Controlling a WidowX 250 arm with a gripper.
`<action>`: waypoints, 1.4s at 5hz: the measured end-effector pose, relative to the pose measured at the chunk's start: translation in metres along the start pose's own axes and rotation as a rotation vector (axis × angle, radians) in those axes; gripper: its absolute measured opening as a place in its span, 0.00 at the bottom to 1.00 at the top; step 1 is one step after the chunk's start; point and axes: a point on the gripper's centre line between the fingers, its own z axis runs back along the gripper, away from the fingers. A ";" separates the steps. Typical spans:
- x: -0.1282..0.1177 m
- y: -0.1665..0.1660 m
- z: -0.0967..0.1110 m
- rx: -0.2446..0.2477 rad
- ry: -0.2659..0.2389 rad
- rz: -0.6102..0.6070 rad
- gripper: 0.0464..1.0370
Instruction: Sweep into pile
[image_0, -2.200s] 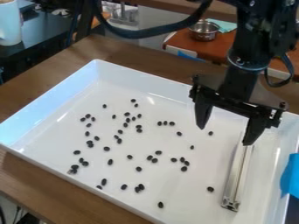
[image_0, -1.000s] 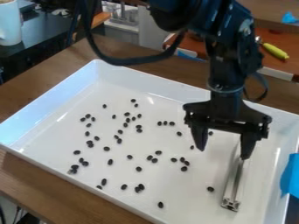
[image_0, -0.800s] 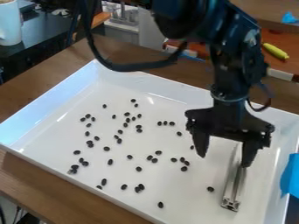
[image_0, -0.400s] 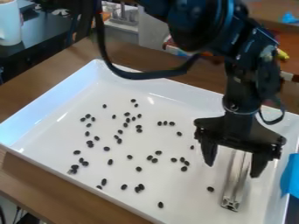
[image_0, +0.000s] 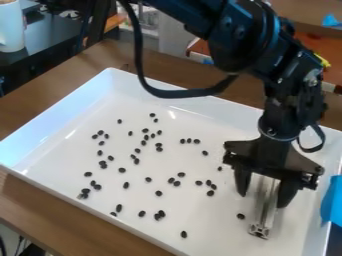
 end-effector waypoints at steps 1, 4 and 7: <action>0.006 0.012 -0.001 0.011 -0.002 0.022 0.37; 0.004 0.083 0.001 0.009 0.065 -0.006 0.34; 0.011 0.174 0.001 0.037 0.031 -0.020 0.34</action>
